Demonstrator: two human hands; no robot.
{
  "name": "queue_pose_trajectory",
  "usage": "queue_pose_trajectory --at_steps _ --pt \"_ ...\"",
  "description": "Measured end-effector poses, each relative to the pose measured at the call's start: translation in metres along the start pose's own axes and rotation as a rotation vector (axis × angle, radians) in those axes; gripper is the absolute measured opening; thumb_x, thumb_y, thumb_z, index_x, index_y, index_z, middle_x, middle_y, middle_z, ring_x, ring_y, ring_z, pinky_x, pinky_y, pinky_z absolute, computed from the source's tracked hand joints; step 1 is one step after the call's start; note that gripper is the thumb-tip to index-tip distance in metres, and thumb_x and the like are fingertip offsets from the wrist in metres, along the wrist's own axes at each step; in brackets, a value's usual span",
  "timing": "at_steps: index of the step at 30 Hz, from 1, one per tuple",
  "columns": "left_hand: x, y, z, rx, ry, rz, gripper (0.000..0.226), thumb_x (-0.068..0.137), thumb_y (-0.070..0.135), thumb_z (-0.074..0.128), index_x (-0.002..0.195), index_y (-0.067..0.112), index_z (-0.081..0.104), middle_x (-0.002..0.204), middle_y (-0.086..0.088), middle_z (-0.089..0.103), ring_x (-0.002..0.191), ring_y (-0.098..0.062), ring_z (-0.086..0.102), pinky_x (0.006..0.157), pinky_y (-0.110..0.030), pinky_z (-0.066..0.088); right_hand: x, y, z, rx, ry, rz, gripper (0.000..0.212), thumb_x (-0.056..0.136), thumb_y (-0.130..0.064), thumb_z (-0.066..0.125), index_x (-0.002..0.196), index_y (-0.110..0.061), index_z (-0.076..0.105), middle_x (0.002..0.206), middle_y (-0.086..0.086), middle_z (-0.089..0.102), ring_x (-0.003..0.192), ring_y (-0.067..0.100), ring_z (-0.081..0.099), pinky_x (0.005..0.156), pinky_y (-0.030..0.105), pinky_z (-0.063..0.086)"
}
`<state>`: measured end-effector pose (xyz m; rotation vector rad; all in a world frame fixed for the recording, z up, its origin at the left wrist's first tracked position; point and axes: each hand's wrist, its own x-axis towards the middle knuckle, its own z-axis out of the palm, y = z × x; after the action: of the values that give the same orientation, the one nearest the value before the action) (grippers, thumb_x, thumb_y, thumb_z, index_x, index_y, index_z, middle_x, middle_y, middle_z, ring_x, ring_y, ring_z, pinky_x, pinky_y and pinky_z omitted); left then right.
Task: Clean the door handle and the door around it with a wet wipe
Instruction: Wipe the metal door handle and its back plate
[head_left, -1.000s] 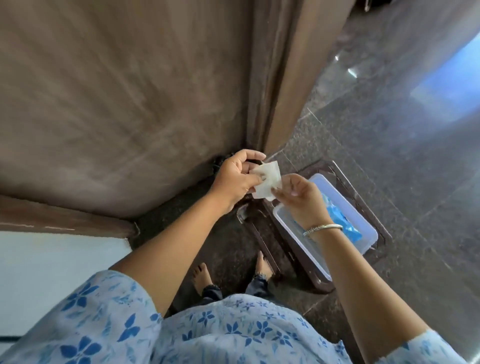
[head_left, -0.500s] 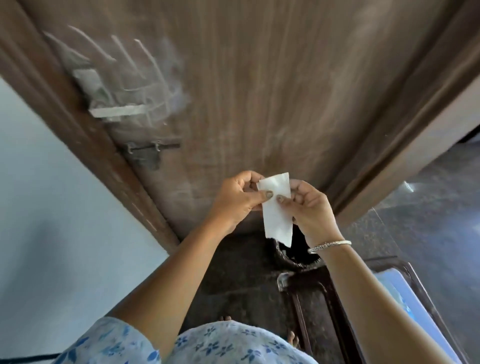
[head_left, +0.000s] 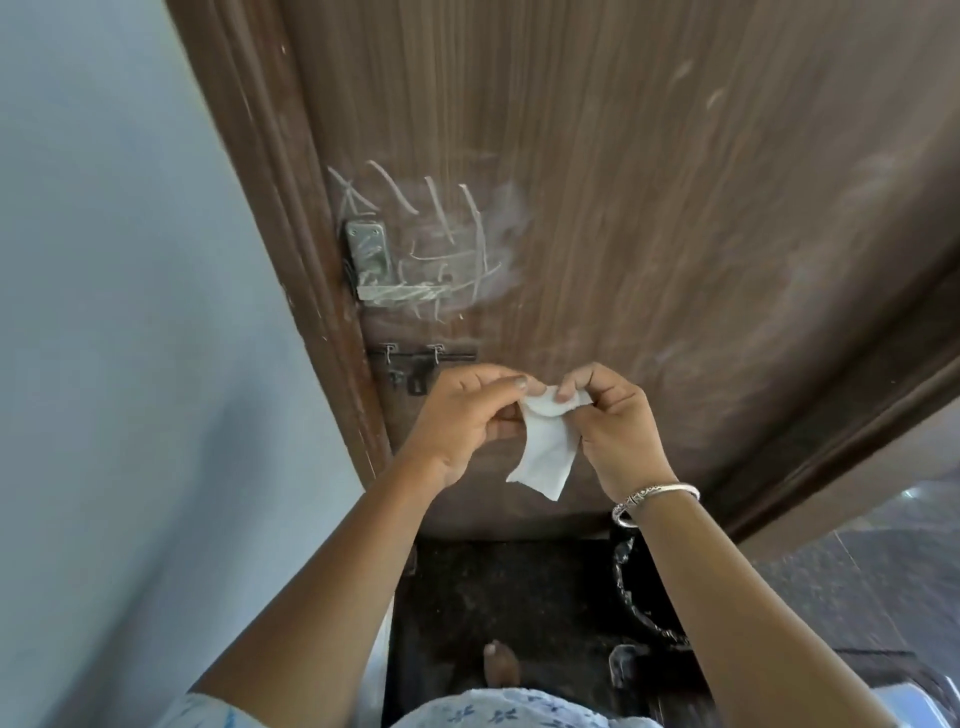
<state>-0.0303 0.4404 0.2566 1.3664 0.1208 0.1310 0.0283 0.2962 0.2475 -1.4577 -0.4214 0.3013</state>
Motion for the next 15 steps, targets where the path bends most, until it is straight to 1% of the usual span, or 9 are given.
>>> queue_pose_trajectory --at_steps 2,4,5,6,8,10,12,14,15 --pt "0.003 0.005 -0.007 0.087 0.064 0.031 0.016 0.082 0.004 0.066 0.087 0.017 0.072 0.081 -0.002 0.071 0.078 -0.013 0.068 0.067 -0.028 0.057 0.009 -0.001 0.008 0.006 -0.035 -0.002 0.049 0.074 0.023 0.041 0.058 -0.021 0.056 0.068 0.003 0.059 0.062 0.011 0.056 0.052 0.018 0.044" --pt "0.009 0.007 -0.014 0.212 0.093 0.063 0.034 0.075 -0.001 0.073 0.098 0.023 0.067 0.086 -0.003 0.068 0.078 -0.008 0.066 0.071 -0.026 0.057 0.017 -0.001 0.015 0.017 -0.071 0.002 0.048 0.075 0.022 0.044 0.058 -0.02 0.057 0.066 0.0 0.061 0.063 0.012 0.059 0.053 0.02 0.047" --pt "0.012 0.01 -0.018 0.255 0.102 0.068 0.038 0.073 -0.002 0.075 0.1 0.023 0.065 0.086 -0.003 0.068 0.078 -0.007 0.066 0.072 -0.026 0.057 0.021 -0.001 0.018 0.02 -0.083 0.001 0.046 0.077 0.02 0.046 0.059 -0.021 0.058 0.066 -0.001 0.062 0.063 0.012 0.06 0.053 0.021 0.047" --pt "0.014 0.013 -0.022 0.286 0.113 0.075 0.038 0.072 -0.001 0.076 0.099 0.023 0.065 0.085 -0.003 0.068 0.077 -0.007 0.066 0.073 -0.026 0.057 0.026 -0.002 0.022 0.023 -0.098 0.0 0.043 0.079 0.017 0.047 0.062 -0.02 0.06 0.069 0.0 0.064 0.066 0.014 0.062 0.055 0.023 0.047" --pt "0.02 0.02 -0.031 0.327 0.15 0.1 0.033 0.071 0.002 0.077 0.097 0.019 0.067 0.085 -0.002 0.069 0.076 -0.006 0.066 0.071 -0.023 0.057 0.036 -0.003 0.026 0.077 -0.148 0.019 0.037 0.085 0.012 0.045 0.069 -0.016 0.064 0.085 0.013 0.068 0.077 0.024 0.064 0.064 0.029 0.048" --pt "0.026 0.026 -0.041 0.358 0.196 0.127 0.031 0.071 0.004 0.078 0.097 0.018 0.067 0.089 -0.002 0.07 0.078 -0.005 0.067 0.071 -0.02 0.056 0.046 -0.006 0.029 0.171 -0.201 0.056 0.035 0.09 0.005 0.04 0.077 -0.013 0.066 0.093 0.018 0.067 0.082 0.025 0.062 0.068 0.03 0.05" --pt "0.032 0.03 -0.049 0.413 0.255 0.138 0.031 0.071 0.009 0.079 0.097 0.02 0.067 0.093 0.0 0.07 0.082 -0.009 0.068 0.073 -0.023 0.056 0.056 -0.008 0.033 0.208 -0.214 0.074 0.032 0.094 -0.001 0.038 0.085 -0.012 0.066 0.091 0.012 0.068 0.08 0.022 0.063 0.066 0.027 0.053" --pt "0.036 0.033 -0.053 0.443 0.301 0.138 0.027 0.071 0.011 0.079 0.092 0.021 0.068 0.095 0.002 0.07 0.085 -0.019 0.068 0.071 -0.029 0.058 0.065 -0.01 0.037 0.144 -0.193 0.053 0.022 0.093 -0.003 0.047 0.09 -0.015 0.065 0.085 0.007 0.069 0.078 0.021 0.064 0.065 0.03 0.054" --pt "0.037 0.034 -0.054 0.443 0.316 0.143 0.024 0.071 0.009 0.079 0.09 0.019 0.068 0.096 0.003 0.069 0.085 -0.022 0.068 0.07 -0.03 0.058 0.069 -0.01 0.04 0.096 -0.193 0.04 0.019 0.09 0.0 0.053 0.094 -0.016 0.063 0.084 0.009 0.069 0.079 0.023 0.065 0.068 0.035 0.054"
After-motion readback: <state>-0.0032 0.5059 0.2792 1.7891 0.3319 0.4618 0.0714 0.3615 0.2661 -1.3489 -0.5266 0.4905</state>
